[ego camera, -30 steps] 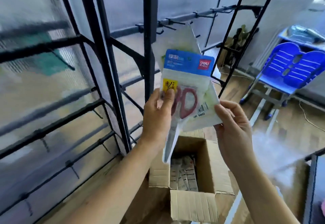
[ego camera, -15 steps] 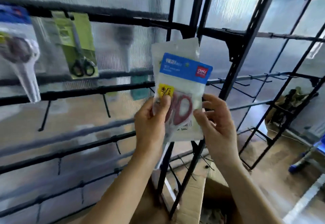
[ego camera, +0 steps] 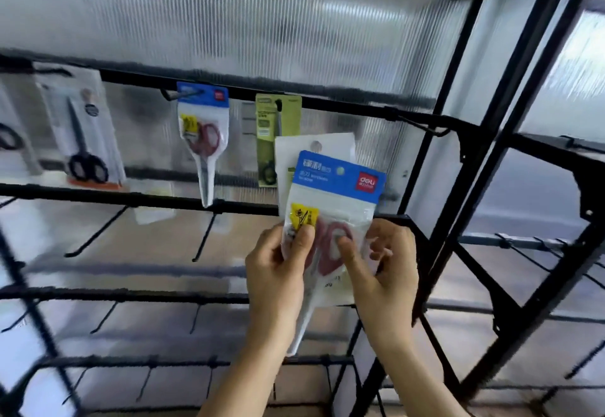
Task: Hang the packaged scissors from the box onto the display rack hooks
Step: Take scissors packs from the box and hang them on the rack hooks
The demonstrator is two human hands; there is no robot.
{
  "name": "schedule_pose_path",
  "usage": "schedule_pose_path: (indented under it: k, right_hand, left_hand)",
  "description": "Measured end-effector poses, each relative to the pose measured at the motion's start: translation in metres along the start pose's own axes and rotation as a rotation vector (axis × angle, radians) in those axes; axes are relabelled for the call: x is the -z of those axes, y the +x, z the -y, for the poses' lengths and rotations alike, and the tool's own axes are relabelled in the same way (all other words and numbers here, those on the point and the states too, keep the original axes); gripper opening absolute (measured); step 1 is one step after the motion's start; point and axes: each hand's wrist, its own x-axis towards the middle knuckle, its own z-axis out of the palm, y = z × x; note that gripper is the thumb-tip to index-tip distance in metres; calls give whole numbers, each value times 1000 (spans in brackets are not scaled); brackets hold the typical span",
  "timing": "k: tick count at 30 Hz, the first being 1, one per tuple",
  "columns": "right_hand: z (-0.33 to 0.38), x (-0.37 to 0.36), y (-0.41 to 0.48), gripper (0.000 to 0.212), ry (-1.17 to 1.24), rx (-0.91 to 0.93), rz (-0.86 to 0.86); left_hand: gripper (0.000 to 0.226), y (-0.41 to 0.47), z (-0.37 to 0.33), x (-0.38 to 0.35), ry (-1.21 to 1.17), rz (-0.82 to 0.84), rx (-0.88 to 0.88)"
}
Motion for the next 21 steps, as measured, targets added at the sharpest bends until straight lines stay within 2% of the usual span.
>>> schedule_pose_path:
  k: [3,6,10,13,16,21]
  right_hand:
    - [-3,-17,11,21,120,-90,111]
    - [-7,-33,20,16,138,-133,267]
    - [-3,-50,19,16,282,-141,419]
    - [1,-63,17,10,459,-190,444]
    - [10,-84,16,8,509,-190,433]
    - [38,-129,15,11,612,-181,385]
  left_hand:
    - [26,10,1,6,33,-61,-36]
    - [25,16,0,12,95,-144,-110]
    - [9,22,-5,29,120,-192,-168]
    - [16,25,-10,48,136,-224,-186]
    - [11,30,-21,70,87,-284,-189]
    - [11,46,-41,126,186,-334,-210]
